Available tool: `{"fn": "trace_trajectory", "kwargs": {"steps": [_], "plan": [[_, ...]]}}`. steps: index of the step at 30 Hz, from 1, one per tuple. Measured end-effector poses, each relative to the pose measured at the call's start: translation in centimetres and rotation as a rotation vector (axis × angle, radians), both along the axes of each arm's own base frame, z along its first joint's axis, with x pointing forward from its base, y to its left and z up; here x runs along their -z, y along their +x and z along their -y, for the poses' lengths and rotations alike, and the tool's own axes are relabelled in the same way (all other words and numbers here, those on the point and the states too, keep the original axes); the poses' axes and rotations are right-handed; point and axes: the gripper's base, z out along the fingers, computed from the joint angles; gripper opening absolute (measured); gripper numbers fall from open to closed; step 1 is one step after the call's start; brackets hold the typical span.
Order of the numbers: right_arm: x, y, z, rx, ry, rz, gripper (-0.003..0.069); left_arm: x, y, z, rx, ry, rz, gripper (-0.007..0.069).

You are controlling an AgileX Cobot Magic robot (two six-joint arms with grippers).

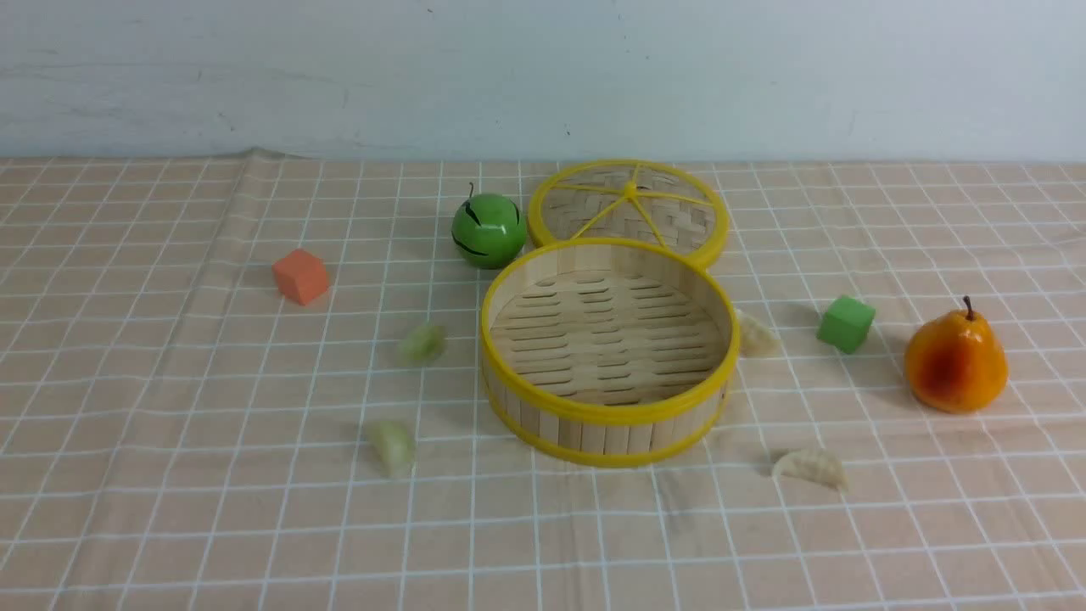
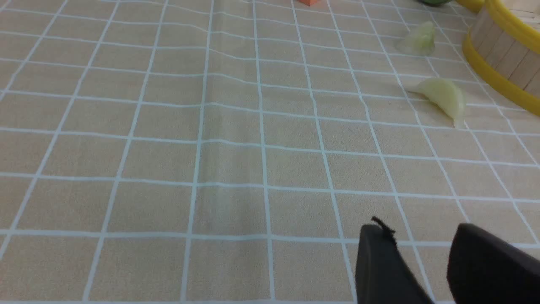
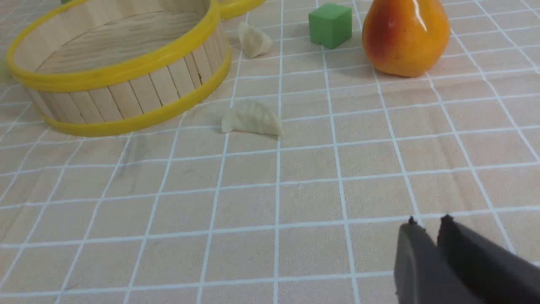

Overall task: Put the dumplings into the steamer on the table with the brown tablecloth.
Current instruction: 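Reach for and grasp a dumpling on the table with the left gripper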

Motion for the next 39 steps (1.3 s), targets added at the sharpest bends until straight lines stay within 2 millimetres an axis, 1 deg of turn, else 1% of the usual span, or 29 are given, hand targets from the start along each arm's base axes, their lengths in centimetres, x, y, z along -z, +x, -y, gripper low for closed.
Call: {"fn": "trace_trajectory", "kwargs": {"steps": [27,34,39], "plan": [[0.00,0.00,0.00,0.000,0.000,0.000,0.0107,0.00,0.00,0.00,0.000,0.000,0.000,0.0238],[0.00,0.00,0.00,0.000,0.000,0.000,0.0115,-0.03,0.02,-0.13,-0.002,0.041,0.007,0.0238],[-0.10,0.04,0.04,0.002,-0.006,0.012,0.0118,-0.62,0.20,-0.12,-0.001,0.040,0.075,0.0238]]}}
